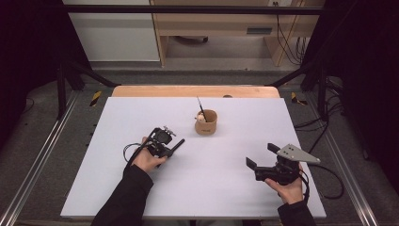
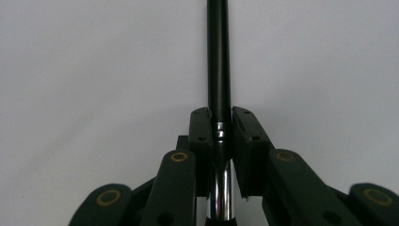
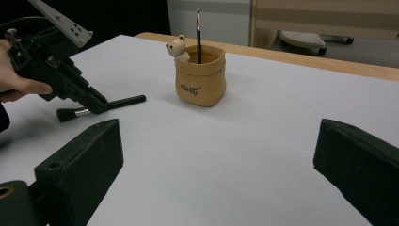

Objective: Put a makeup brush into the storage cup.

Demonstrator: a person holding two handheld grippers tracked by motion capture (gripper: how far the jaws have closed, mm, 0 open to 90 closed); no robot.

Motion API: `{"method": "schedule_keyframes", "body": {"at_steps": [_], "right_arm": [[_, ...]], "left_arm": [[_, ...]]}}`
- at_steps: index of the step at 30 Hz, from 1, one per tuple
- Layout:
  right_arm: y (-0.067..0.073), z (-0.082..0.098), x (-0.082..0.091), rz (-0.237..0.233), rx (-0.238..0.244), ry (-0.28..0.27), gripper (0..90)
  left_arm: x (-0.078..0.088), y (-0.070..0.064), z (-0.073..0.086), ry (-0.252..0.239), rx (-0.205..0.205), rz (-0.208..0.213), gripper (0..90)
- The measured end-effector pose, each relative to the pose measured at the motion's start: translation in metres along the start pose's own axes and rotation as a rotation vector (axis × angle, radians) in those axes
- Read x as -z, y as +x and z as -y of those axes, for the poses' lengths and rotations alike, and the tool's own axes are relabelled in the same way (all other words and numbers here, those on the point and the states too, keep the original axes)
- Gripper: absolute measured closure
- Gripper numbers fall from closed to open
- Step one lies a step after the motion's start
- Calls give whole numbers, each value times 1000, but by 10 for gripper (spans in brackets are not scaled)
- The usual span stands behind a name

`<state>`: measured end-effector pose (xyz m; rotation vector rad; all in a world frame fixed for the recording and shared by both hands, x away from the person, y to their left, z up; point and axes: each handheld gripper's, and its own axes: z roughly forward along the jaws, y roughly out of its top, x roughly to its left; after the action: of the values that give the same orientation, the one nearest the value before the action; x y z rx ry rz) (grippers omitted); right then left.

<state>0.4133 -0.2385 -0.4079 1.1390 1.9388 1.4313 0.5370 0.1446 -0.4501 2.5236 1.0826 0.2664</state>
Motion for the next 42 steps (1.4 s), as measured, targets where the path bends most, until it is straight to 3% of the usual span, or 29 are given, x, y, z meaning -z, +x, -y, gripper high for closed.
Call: {"method": "schedule_keyframes", "body": {"at_steps": [6, 20, 29, 42], "right_arm": [[0, 0, 0, -1, -3, 1, 27], [3, 0, -2, -7, 10, 9, 30], [9, -2, -7, 4, 62, 46, 30], [21, -9, -17, -9, 117, 89, 32]], "left_arm": [[4, -1, 0, -3, -23, -4, 788], [44, -7, 13, -123, -62, 20, 788], [63, -25, 32, -201, -118, 56, 788], [80, -32, 51, -263, -140, 81, 788]]}}
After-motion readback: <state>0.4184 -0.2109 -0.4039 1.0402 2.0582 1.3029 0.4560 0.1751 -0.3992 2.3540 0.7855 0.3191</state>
